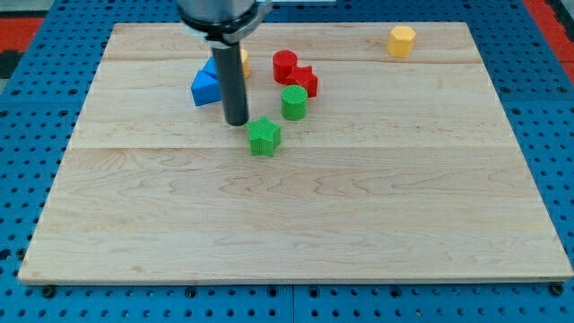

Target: Point your arm to top right

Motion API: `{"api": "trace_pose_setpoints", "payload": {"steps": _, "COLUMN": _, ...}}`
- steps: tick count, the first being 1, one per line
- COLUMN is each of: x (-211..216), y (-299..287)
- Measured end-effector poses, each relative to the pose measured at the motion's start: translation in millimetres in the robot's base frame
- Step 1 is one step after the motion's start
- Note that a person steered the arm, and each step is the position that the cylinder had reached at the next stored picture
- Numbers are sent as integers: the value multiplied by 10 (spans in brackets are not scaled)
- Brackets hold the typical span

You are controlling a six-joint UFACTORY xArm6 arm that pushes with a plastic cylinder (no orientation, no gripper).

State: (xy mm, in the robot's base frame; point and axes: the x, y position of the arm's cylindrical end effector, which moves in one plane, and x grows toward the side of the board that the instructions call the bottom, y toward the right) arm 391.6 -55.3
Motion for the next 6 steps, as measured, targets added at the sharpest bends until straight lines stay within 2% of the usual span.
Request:
{"api": "trace_pose_setpoints", "payload": {"steps": 2, "x": -13, "y": 427}}
{"api": "trace_pose_setpoints", "payload": {"steps": 4, "x": 199, "y": 776}}
{"api": "trace_pose_setpoints", "payload": {"steps": 5, "x": 389, "y": 1634}}
{"api": "trace_pose_setpoints", "payload": {"steps": 6, "x": -304, "y": 2634}}
